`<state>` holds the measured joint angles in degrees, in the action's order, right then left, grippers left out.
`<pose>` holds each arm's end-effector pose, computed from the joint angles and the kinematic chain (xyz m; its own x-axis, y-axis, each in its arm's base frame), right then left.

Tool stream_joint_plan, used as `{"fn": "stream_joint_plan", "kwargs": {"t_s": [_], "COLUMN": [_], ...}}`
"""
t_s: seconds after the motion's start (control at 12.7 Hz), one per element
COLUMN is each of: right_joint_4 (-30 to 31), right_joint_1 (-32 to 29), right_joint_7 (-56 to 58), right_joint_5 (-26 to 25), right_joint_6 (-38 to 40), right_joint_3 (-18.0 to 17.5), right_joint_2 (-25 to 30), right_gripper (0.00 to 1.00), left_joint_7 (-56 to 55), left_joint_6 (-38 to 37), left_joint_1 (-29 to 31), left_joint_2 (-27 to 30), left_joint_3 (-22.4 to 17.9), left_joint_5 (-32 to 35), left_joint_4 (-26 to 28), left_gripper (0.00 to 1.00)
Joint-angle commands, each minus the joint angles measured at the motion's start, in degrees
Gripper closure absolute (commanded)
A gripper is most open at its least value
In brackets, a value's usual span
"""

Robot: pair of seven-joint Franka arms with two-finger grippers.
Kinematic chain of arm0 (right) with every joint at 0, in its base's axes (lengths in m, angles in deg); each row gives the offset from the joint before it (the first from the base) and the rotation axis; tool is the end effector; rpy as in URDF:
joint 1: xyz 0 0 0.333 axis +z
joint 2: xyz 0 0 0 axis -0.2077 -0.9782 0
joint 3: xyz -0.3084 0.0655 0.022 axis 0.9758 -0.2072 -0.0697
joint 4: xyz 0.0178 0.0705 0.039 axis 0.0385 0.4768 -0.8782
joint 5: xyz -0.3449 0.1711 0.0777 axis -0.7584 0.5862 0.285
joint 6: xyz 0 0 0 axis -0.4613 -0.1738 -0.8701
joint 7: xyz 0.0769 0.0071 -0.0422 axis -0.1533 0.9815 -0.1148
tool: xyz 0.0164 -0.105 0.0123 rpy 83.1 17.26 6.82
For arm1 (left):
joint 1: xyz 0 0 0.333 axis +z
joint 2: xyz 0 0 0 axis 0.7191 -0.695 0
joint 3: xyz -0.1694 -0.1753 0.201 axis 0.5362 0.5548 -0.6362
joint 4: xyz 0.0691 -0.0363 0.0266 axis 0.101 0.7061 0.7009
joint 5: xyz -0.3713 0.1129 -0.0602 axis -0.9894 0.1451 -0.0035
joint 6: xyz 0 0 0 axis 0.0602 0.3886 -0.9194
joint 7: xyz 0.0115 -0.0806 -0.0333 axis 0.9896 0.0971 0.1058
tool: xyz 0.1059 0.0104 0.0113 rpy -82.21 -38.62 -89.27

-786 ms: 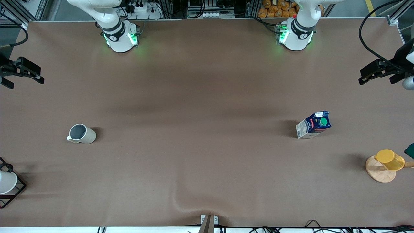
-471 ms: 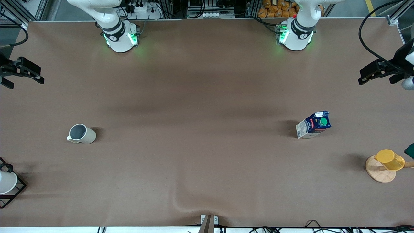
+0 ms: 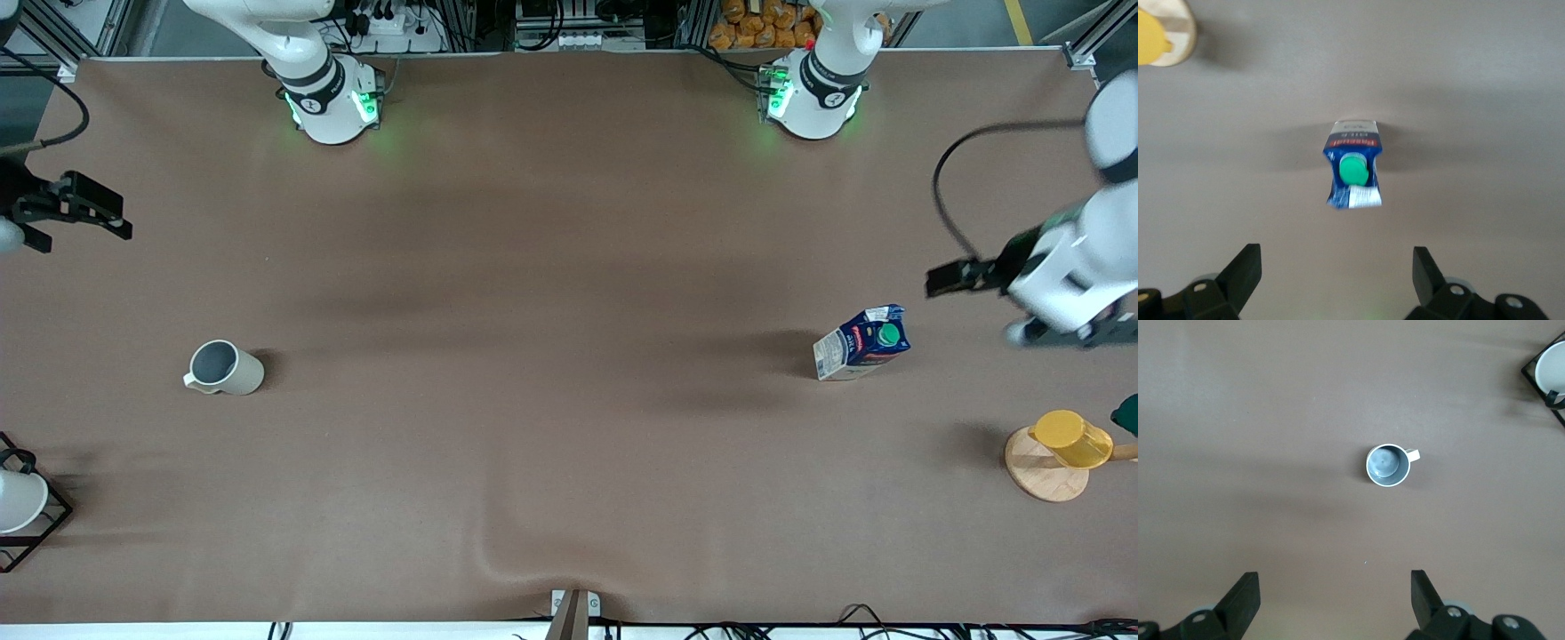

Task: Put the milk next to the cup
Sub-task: 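Move the left gripper to the milk carton while the right gripper reaches the mug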

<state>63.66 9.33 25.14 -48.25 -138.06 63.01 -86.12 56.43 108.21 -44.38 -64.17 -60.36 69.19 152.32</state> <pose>0.5513 -0.0379 0.6071 0.9847 0.1682 -0.0449 0.1678 -0.9857 -0.0143 0.6158 -0.0300 0.4977 0.9860 0.0257 -0.1645 0.0256 -0.9997 -0.0028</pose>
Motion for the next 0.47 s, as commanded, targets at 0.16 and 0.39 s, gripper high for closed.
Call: {"fn": "stream_joint_plan", "kwargs": {"t_s": [0.16, 0.39], "right_joint_4": [-4.0, -3.9], "right_joint_1": [-2.6, -4.0], "right_joint_7": [0.0, 0.0], "right_joint_5": [-1.3, -1.5], "right_joint_6": [-0.7, -4.2], "right_joint_3": [-0.1, -0.1], "right_joint_2": [-10.9, -15.9], "right_gripper": [0.0, 0.0], "left_joint_7": [-0.8, -0.7], "left_joint_6": [7.7, 11.1], "left_joint_1": [0.1, 0.2], "left_joint_2": [0.1, -0.2], "left_joint_3": [1.0, 1.1], "left_joint_5": [-0.6, -0.5], "left_joint_4": [8.7, 12.7], "left_gripper": [0.0, 0.0]}}
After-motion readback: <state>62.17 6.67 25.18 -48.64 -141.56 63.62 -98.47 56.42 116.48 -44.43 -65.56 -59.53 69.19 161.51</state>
